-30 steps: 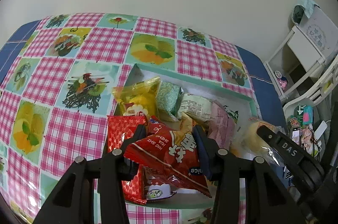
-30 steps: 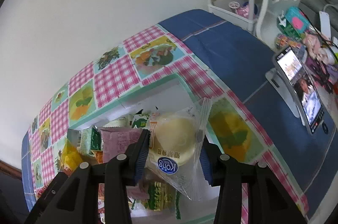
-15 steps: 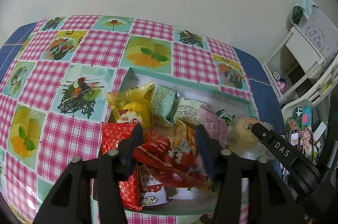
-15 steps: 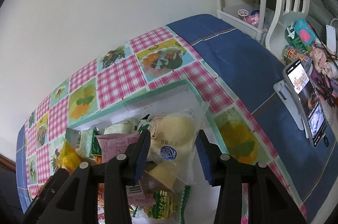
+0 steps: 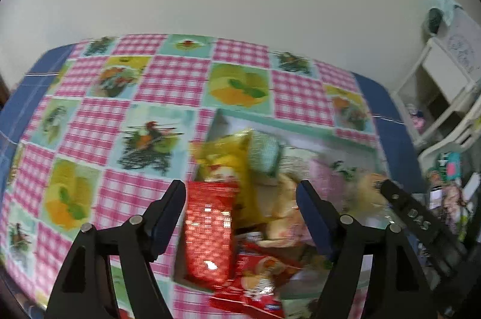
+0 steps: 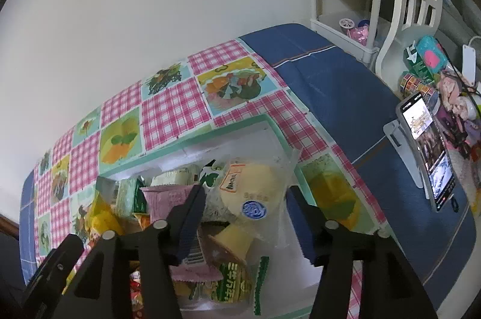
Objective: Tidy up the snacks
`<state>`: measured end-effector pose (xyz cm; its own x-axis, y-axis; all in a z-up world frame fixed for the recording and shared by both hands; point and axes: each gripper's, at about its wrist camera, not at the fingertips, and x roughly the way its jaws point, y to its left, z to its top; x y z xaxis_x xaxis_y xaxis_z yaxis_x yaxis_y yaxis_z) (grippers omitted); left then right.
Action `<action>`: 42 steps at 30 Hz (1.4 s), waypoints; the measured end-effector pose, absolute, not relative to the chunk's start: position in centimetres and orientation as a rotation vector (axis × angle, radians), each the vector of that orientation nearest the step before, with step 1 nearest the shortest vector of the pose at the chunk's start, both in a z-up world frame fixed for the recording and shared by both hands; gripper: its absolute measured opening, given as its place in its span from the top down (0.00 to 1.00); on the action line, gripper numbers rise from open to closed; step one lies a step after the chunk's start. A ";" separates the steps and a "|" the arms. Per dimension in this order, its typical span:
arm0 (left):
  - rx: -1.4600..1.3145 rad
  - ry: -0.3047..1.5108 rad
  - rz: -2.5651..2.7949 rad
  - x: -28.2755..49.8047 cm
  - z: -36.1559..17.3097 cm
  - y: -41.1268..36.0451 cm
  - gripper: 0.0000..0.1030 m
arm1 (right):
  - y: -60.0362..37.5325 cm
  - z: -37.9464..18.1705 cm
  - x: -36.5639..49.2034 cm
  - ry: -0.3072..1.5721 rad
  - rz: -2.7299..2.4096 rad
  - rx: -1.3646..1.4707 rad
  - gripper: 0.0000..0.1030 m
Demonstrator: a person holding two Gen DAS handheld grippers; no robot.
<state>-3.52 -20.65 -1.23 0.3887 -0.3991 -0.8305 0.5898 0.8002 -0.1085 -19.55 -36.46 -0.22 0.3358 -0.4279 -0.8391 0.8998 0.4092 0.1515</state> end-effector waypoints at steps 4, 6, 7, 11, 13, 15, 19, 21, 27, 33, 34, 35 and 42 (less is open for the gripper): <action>0.279 0.987 -0.532 -2.4 -1.8 -19.6 0.16 | -35.9 -0.2 -19.0 0.837 -0.945 0.669 0.30; 0.294 0.995 -0.493 -1.9 -2.3 -19.1 0.12 | -35.6 -0.2 -18.6 0.845 -0.929 0.662 0.28; 0.295 1.003 -0.479 -1.6 -2.5 -18.9 0.12 | -35.5 -0.3 -18.4 0.851 -0.923 0.657 0.27; 0.297 1.023 -0.427 -0.5 -3.3 -18.2 0.09 | -35.1 -0.7 -17.5 0.880 -0.906 0.630 0.25; 0.295 1.020 -0.413 -0.2 -3.5 -17.9 0.07 | -35.0 -0.9 -17.2 0.892 -0.896 0.620 0.24; 0.292 1.016 -0.408 0.0 -3.6 -17.8 0.06 | -34.9 -1.0 -17.0 0.898 -0.888 0.620 0.22; 0.311 1.005 -0.395 0.4 -4.0 -17.9 0.04 | -34.8 -1.3 -16.6 0.912 -0.883 0.608 0.15; 0.320 1.007 -0.386 0.6 -4.3 -17.8 0.04 | -34.8 -1.4 -16.4 0.914 -0.879 0.602 0.13; 0.324 0.990 -0.371 0.9 -4.5 -17.6 0.03 | -34.5 -1.3 -15.8 0.908 -0.869 0.578 0.00; 0.330 0.990 -0.370 1.4 -4.8 -17.4 0.03 | -34.2 -1.2 -15.3 0.894 -0.852 0.561 0.00; 0.329 1.000 -0.379 1.5 -4.9 -17.4 0.03 | -34.1 -1.1 -15.3 0.888 -0.851 0.556 0.00; 0.324 1.014 -0.386 1.7 -5.0 -17.4 0.03 | -34.0 -1.0 -15.2 0.882 -0.850 0.553 0.00; 0.334 0.995 -0.386 1.6 -4.8 -17.4 0.03 | -33.2 -0.6 -14.6 0.863 -0.833 0.516 0.00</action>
<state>1.61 -17.41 -4.79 0.4879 -0.1606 -0.8580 0.4600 0.8827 0.0964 -14.55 -33.17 -0.59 0.3770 -0.4229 -0.8241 0.8085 0.5843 0.0700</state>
